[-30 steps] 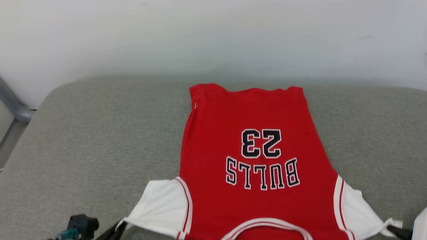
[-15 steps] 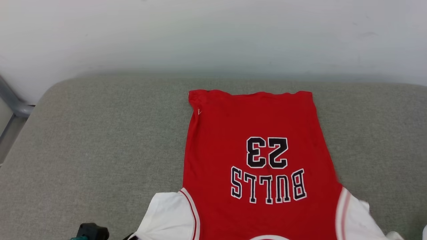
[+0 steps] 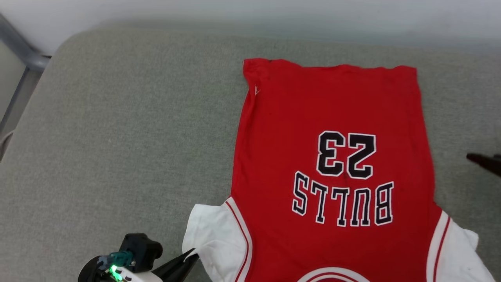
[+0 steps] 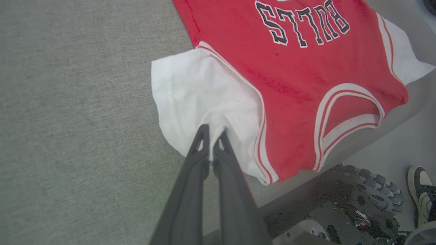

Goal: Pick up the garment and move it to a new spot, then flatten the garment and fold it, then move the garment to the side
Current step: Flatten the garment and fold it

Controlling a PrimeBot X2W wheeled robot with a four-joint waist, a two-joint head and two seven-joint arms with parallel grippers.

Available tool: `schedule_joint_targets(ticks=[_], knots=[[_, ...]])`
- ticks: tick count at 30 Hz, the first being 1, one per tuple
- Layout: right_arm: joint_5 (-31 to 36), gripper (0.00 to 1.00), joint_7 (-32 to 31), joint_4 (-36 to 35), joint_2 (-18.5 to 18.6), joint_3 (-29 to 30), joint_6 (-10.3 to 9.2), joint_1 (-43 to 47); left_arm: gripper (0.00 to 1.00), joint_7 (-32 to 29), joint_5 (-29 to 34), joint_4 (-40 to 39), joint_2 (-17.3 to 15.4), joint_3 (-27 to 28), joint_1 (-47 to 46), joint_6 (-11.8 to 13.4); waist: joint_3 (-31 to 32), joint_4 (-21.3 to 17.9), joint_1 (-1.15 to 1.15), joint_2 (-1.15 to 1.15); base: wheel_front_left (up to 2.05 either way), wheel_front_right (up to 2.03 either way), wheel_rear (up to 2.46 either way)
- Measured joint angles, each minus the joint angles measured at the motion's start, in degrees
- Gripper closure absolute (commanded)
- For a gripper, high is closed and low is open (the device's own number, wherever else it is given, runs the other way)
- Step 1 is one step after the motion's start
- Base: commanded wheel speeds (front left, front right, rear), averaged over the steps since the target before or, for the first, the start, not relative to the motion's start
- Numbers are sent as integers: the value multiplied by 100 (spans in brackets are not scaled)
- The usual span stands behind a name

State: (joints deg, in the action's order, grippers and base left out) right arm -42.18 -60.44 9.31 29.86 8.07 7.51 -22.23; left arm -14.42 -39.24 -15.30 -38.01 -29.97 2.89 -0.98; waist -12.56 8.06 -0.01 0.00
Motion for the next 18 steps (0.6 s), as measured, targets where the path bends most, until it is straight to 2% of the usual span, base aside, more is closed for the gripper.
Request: schedule_joint_targets(ticks=[6,13,18], knots=[[1021,0,-739,162,-396,282,0,-1333,100,-216,-73,-458,159,-33,-285,116,-664,383,-1,0,0,0,0],[2268,0,-1227,581,-565,706,0,-2570,100,-240,89,-560,287,-155,-665,2,-1353,980,-1,0,0,0,0],[2819,0,-1277,751,-637,967,0,-2963,100,-147,122,-527,417,-200,-844,-75,-1684,1272,-1,0,0,0,0]])
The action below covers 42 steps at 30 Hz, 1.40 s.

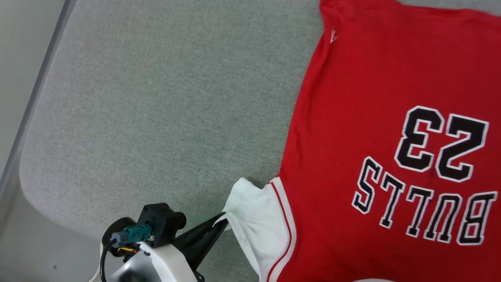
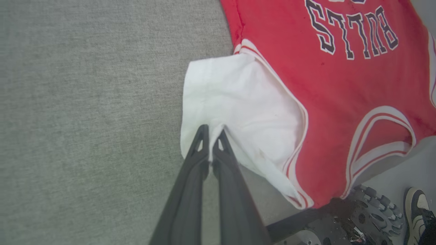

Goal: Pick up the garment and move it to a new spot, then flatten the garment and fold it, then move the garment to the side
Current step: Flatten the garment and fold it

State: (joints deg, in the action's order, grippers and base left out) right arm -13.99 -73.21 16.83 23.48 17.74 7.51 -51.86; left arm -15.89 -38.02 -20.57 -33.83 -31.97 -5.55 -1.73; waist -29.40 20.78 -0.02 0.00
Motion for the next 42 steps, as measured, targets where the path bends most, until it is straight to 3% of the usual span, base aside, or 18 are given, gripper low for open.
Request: schedule_joint_targets(ticks=[11,13,29,42], knots=[[379,0,12,177,127,-186,0,-151,100,230,46,296,200,-102,-201,-129,-381,339,1,0,0,0,0],[382,100,31,180,179,-254,0,-85,100,247,45,338,212,-104,-215,-131,-377,347,2,0,0,0,0],[181,100,481,530,330,-510,1,444,100,350,65,474,198,-68,-292,-58,71,162,2,0,0,0,0],[-449,100,987,810,119,-682,1,1834,100,229,98,327,-34,69,71,336,1138,-379,2,0,0,0,0]])
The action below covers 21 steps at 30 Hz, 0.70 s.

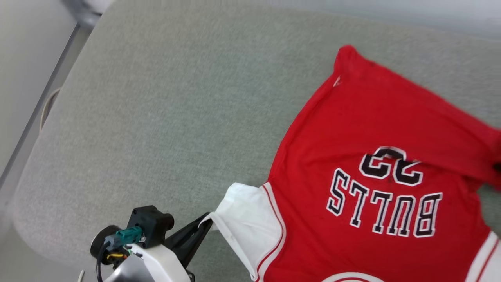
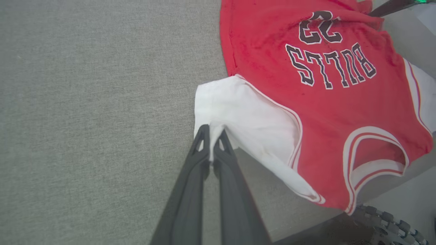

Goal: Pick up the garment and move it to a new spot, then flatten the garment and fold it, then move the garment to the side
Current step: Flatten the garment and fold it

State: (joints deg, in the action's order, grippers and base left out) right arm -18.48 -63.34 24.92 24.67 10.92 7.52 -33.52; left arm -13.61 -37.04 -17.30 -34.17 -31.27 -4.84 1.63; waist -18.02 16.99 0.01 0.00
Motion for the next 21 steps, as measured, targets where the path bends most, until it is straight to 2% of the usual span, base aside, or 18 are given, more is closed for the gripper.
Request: schedule_joint_targets(ticks=[11,19,21], knots=[[-703,100,374,-385,44,-353,0,1560,100,276,-182,215,135,40,561,285,915,-666,1,0,0,0,0],[-1090,100,494,-778,170,-91,0,2758,100,548,-341,361,387,94,789,426,1389,-1003,1,0,0,0,0],[-1190,100,573,-851,104,12,0,3092,100,592,-357,417,434,91,803,450,1460,-1041,1,0,0,0,0]])
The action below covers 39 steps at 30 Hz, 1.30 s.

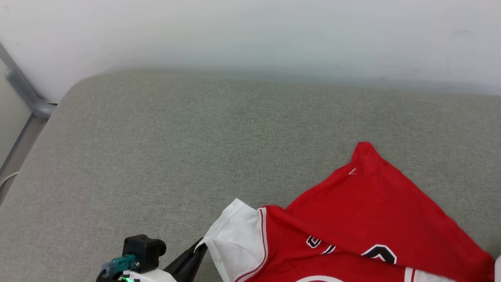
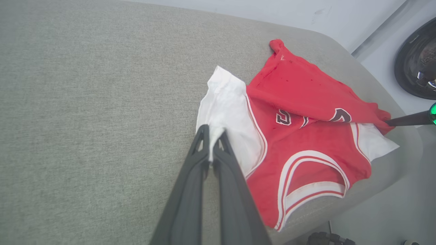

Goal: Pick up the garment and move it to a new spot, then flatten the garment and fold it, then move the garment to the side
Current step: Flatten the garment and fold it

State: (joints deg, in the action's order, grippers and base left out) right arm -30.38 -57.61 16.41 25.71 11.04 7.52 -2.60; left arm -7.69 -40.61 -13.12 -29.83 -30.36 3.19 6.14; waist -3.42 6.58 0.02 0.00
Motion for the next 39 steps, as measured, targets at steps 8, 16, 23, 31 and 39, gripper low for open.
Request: schedule_joint_targets(ticks=[8,16,23,31,39], knots=[[-69,0,274,-264,-410,207,-1,529,100,170,-25,83,144,12,-6,48,66,-65,-1,0,0,0,0],[-130,0,48,-1005,-29,-80,-1,270,100,185,15,49,130,-11,-73,41,17,89,-1,0,0,0,0],[-232,0,-650,-1783,91,-514,-1,-971,100,232,103,-2,172,-93,-238,-19,-317,356,-2,0,0,0,0],[261,0,-982,-1144,-146,-538,-1,-2079,100,241,138,57,320,-219,-537,-170,-785,795,-3,0,0,0,0],[739,0,-940,-301,-164,-442,-1,-2716,100,290,162,215,485,-321,-845,-318,-1279,1288,-3,0,0,0,0]])
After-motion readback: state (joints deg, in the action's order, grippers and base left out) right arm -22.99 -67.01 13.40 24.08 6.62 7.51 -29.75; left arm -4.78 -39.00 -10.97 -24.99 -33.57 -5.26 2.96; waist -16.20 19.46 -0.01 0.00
